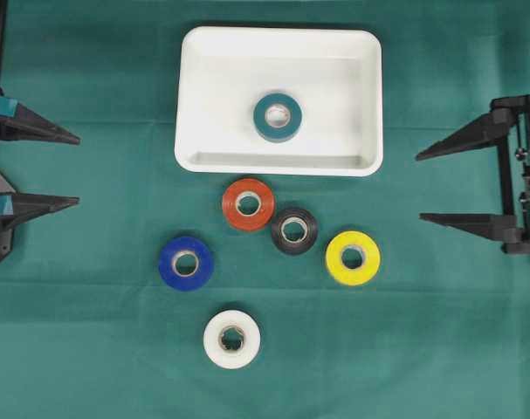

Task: Pick up the tape from a random location and place it into the white case.

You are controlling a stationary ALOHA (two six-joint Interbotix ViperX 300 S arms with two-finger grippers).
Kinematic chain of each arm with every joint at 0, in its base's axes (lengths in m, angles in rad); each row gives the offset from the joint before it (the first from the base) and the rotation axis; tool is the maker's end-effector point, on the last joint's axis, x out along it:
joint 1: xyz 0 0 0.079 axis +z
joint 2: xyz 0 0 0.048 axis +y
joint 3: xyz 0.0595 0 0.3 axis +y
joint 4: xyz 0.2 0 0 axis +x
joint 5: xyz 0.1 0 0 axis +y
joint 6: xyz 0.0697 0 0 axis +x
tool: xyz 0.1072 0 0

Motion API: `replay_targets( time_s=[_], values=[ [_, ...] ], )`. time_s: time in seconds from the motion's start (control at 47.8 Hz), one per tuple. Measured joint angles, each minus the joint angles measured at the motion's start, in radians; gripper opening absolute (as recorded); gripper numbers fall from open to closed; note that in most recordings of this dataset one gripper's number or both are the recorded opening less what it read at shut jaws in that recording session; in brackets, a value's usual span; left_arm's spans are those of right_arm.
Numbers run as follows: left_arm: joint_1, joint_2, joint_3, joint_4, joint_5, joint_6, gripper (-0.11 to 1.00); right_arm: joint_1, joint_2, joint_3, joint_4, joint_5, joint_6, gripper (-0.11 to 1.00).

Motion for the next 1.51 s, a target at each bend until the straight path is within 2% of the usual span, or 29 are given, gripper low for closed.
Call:
replay_targets(
  time_s=[0.314,0.753,1.088,1.277,1.507],
  values=[
    [0.002,0.003,0.002,-0.005,0.000,0.000,0.91,0.000,0.178,-0.110,0.002,-0.020,0.002,0.92],
    [0.002,0.003,0.002,-0.005,0.000,0.000,0.91,0.002,0.460,-0.327,0.002,-0.043,0.002,0.92],
    [0.002,0.003,0.000,-0.006,0.002,0.000,0.91,0.002,0.545,-0.402,0.002,-0.014,0.003,0.92],
    [0.000,0.003,0.002,-0.006,0.000,0.000,0.91,0.002,0.546,-0.410,0.003,0.048,0.035,0.92],
    [0.000,0.003,0.002,-0.006,0.000,0.000,0.91,0.003,0.601,-0.479,0.003,0.255,0.078,0.92]
  ],
)
